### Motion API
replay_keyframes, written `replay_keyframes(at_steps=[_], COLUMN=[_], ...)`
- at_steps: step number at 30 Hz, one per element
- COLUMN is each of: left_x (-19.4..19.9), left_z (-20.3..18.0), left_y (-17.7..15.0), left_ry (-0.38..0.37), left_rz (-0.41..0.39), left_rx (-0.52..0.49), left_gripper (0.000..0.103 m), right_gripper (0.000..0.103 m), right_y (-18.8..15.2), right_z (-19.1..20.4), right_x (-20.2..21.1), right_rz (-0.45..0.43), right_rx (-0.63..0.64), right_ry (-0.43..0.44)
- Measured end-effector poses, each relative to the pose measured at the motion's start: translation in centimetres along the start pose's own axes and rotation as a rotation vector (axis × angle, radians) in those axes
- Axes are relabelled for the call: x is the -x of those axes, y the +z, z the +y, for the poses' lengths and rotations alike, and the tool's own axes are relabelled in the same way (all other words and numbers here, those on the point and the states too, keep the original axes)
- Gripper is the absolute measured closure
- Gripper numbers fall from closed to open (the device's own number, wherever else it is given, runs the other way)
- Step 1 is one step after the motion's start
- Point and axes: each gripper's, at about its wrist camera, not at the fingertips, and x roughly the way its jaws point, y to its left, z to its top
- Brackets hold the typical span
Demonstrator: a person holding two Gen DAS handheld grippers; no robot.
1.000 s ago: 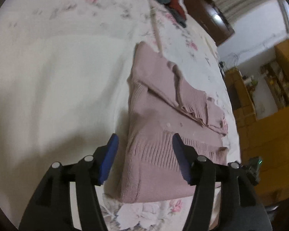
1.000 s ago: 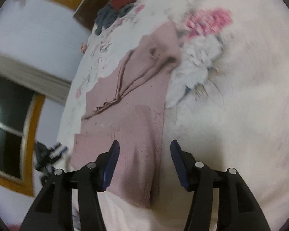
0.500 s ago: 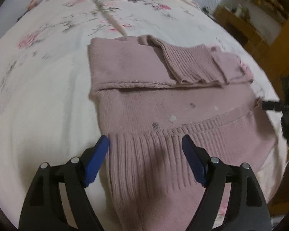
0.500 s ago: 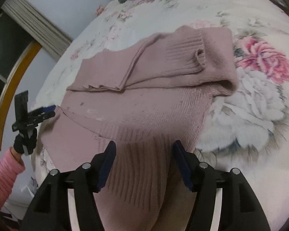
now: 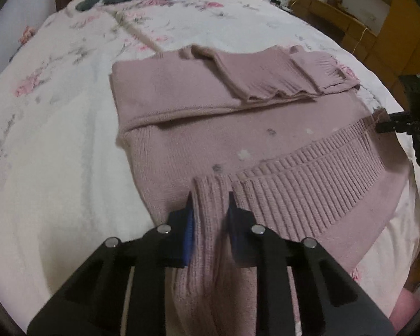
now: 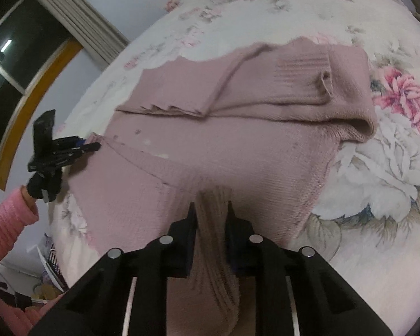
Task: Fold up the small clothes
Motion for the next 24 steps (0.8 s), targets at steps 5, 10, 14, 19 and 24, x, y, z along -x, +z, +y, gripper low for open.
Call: replay_keyframes(at_steps=[5,10,14,19,24], left_x=[-1.4,-2.4,-1.5,0.7,2.4], left_z=[0.2,0.8,-0.2,-1.0,-1.3], left_y=[0.1,-0.4,-0.6,0.1,1.6], left_ry=[0.0,-0.012,-0.037,-0.022,-0.01], left_rz=[0.042,0.057,0.052,-0.008,-0.064], left_rx=[0.02,0.087,0.073,0.06,0.067], left_gripper=[0.07,0.056,0.087,0.088,0.088], right_gripper=[0.07,0.056,0.087,0.088,0.088], right_y=[0.2,-0.3,-0.4,-0.5,0.2], right_z=[0.5,-0.3,0.2,1.5,2.0], right_x=[-0.7,-2.3,-2.1,-0.3,1.6], right_rz=[0.035,0.071,0.067,0.016,-0.028], right_rx=[0.013,-0.017,-0.021,0.007,0.004], right_ry=[-0.026,-0.044,-0.024,-0.015,-0.013])
